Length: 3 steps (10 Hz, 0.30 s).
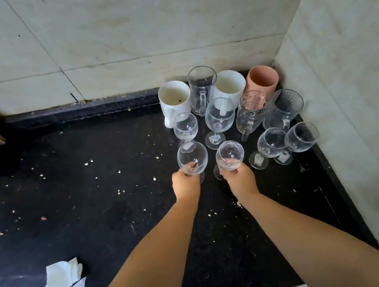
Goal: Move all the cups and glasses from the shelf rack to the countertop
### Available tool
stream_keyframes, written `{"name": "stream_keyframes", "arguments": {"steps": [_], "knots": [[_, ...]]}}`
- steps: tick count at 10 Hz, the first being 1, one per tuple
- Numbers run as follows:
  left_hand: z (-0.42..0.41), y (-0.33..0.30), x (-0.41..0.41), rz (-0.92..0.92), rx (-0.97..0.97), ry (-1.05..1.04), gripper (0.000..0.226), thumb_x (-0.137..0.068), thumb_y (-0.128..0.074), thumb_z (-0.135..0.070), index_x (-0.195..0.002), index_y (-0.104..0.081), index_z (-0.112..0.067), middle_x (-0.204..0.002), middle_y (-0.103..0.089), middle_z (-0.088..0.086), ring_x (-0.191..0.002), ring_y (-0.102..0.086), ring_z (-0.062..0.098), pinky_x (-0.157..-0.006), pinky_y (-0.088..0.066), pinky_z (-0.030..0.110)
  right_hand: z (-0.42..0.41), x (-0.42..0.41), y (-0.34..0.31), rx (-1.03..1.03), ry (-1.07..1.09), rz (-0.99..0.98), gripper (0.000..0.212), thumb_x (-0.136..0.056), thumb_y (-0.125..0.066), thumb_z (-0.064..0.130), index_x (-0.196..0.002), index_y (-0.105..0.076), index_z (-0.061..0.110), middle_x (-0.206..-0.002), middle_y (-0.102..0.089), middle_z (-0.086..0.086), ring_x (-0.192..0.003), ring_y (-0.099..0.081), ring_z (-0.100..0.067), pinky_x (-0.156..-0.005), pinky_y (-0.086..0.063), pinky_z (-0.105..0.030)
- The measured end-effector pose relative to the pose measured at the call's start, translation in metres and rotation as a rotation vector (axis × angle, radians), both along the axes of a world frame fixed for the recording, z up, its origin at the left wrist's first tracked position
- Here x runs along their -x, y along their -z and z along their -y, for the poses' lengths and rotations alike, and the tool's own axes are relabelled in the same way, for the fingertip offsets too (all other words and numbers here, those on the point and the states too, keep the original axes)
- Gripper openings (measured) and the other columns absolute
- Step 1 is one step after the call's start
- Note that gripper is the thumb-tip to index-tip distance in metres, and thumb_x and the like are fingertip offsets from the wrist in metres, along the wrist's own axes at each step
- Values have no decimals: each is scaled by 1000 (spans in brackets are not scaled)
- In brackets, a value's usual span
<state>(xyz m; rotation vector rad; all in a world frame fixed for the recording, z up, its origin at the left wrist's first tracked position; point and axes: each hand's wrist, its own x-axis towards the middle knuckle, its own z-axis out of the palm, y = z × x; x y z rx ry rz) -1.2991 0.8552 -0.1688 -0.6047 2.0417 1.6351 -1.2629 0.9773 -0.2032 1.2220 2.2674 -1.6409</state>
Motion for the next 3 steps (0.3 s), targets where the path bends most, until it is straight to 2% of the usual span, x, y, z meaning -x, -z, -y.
{"name": "stream_keyframes", "arguments": {"steps": [1, 2, 3], "knots": [[-1, 2, -1, -15, 20, -3, 35, -93, -55, -14, -63, -49, -31, -74, -58, -2, -69, -52, 11, -60, -42, 22, 0, 1, 2, 5, 2, -4, 17, -89, -62, 15, -103, -65, 6, -100, -68, -13, -94, -66, -24, -76, -48, -28], [-2, 4, 1, -21, 44, 11, 35, -92, -53, -13, -62, -47, -28, -83, -61, 7, -77, -55, 18, -67, -44, 28, 0, 3, 5, 11, 4, -16, 18, -89, -62, 15, -105, -64, 7, -102, -68, -14, -95, -66, -25, -77, -49, -29], [-1, 3, 0, -21, 91, 18, 20, -92, -52, -15, -74, -58, -18, -95, -65, 15, -77, -55, 19, -64, -43, 28, 0, 0, 7, 27, 18, -55, 21, -89, -62, 15, -110, -61, 12, -107, -66, -11, -98, -65, -24, -87, -53, -35]]}}
